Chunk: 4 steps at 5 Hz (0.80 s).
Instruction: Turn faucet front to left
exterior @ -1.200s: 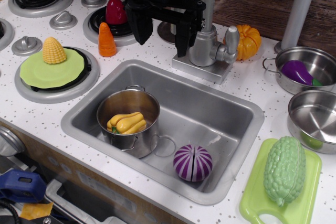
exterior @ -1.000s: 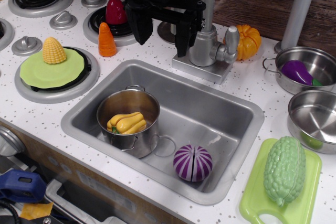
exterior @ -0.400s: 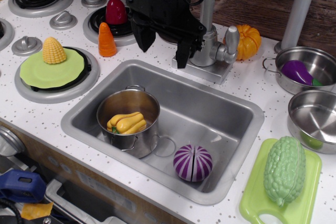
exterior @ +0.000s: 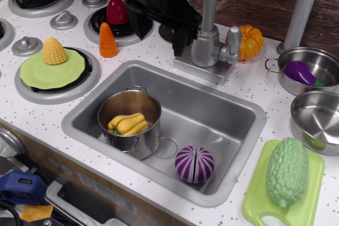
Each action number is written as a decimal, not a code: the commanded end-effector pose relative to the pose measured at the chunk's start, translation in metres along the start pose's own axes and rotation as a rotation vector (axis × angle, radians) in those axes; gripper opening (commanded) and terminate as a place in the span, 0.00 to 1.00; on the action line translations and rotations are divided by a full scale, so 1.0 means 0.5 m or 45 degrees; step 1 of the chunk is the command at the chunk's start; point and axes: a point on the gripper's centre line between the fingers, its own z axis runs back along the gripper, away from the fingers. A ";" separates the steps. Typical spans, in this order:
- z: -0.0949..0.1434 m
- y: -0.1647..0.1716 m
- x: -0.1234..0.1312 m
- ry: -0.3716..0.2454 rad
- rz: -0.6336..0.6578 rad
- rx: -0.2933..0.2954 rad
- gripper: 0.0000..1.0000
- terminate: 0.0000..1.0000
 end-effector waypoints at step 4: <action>0.007 0.052 0.093 -0.213 -0.016 -0.009 0.00 0.00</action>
